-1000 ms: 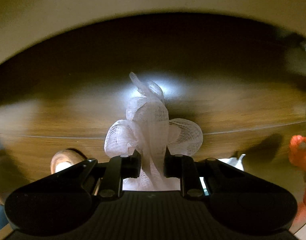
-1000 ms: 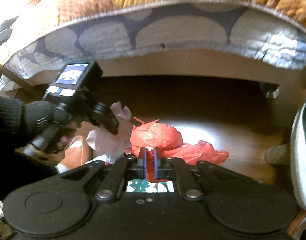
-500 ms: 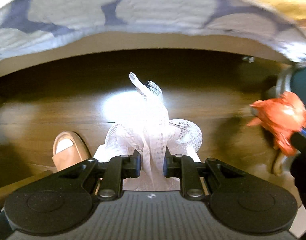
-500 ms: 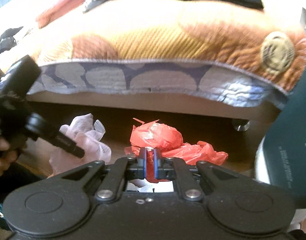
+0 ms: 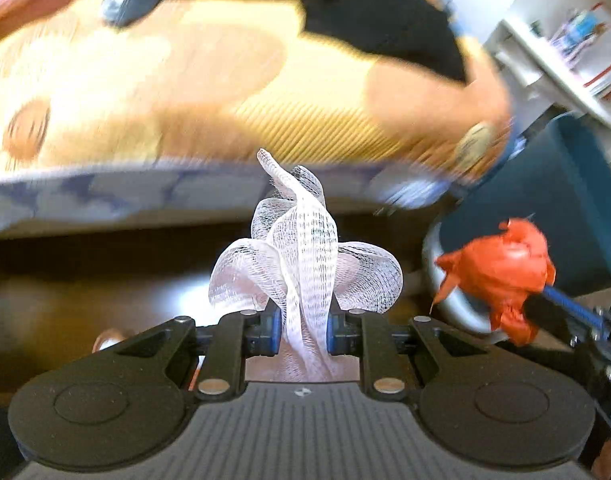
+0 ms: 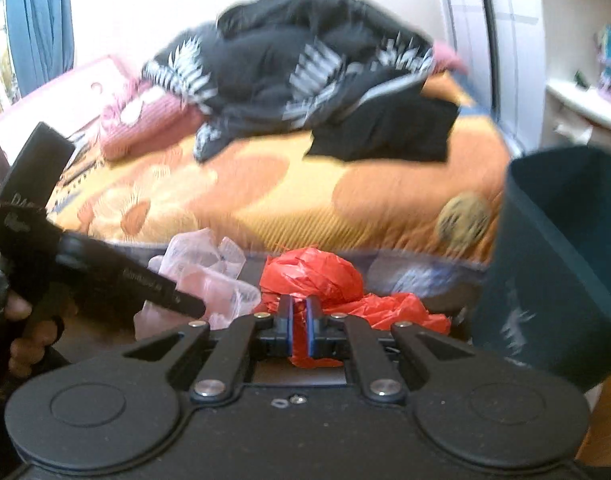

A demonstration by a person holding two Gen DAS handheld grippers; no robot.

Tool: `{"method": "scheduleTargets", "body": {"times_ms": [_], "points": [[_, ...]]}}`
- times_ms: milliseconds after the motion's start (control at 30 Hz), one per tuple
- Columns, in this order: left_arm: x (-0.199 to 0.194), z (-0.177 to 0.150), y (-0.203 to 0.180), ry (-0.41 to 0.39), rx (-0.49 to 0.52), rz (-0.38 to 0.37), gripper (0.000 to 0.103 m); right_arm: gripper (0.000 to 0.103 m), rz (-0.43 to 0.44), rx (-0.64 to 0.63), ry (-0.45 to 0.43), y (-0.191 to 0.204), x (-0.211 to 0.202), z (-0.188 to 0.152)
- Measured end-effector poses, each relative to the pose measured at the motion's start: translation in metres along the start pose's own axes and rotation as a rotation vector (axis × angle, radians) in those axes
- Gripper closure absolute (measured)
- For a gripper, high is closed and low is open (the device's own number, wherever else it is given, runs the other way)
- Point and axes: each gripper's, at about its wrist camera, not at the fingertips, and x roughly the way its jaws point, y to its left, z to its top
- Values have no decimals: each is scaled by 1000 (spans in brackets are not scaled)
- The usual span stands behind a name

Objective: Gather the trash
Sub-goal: 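Carry puff and red bag to the teal bin and open both tools inside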

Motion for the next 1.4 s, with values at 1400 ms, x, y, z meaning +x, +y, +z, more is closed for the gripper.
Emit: {"method": "scheduleTargets", "body": {"times_ms": [1400], "points": [[93,92,-338,74,503,-88,81,83,-295,448,-37,-249,-30,26]]}}
